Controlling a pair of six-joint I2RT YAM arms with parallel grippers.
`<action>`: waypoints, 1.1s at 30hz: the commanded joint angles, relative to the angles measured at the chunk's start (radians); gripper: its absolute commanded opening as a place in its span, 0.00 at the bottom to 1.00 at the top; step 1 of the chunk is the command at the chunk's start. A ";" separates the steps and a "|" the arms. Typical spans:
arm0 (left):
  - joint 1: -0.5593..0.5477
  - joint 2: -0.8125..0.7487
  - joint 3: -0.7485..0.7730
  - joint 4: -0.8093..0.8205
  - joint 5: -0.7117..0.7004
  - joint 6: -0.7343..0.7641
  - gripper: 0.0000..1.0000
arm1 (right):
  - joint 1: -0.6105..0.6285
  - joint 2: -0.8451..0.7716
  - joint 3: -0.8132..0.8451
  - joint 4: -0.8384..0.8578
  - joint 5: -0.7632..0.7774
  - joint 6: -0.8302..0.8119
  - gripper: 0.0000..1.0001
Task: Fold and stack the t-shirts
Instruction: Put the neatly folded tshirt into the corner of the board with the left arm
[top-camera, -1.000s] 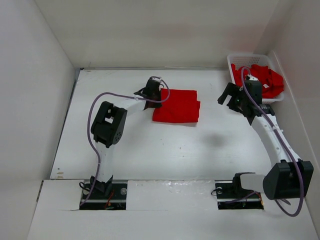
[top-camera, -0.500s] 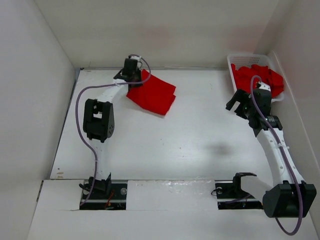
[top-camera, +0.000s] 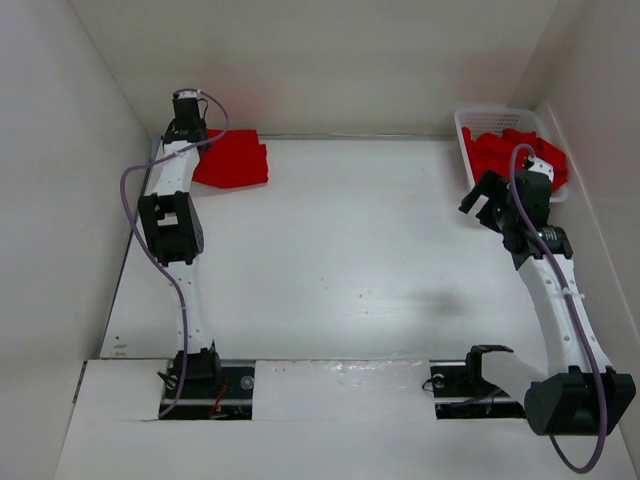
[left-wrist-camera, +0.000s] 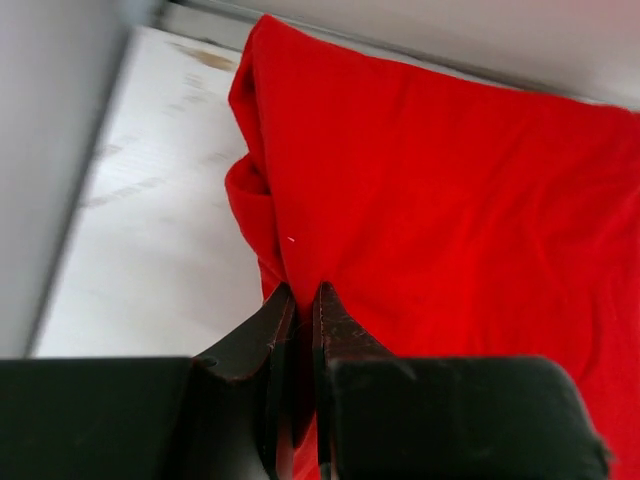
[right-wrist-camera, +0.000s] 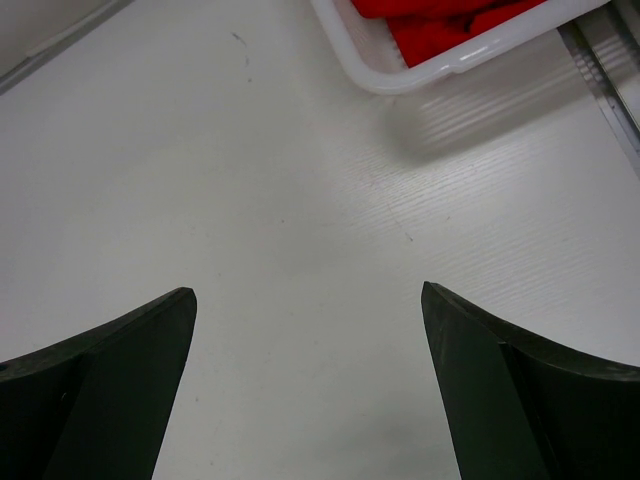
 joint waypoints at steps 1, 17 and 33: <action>0.021 0.014 0.124 0.015 -0.085 0.057 0.00 | -0.008 0.000 0.056 -0.002 0.027 0.022 1.00; 0.114 0.078 0.210 0.058 -0.162 0.128 0.00 | 0.034 0.038 0.103 -0.061 0.058 0.060 1.00; 0.036 -0.178 -0.004 0.040 -0.002 0.005 1.00 | 0.044 0.010 0.074 -0.071 0.067 0.040 1.00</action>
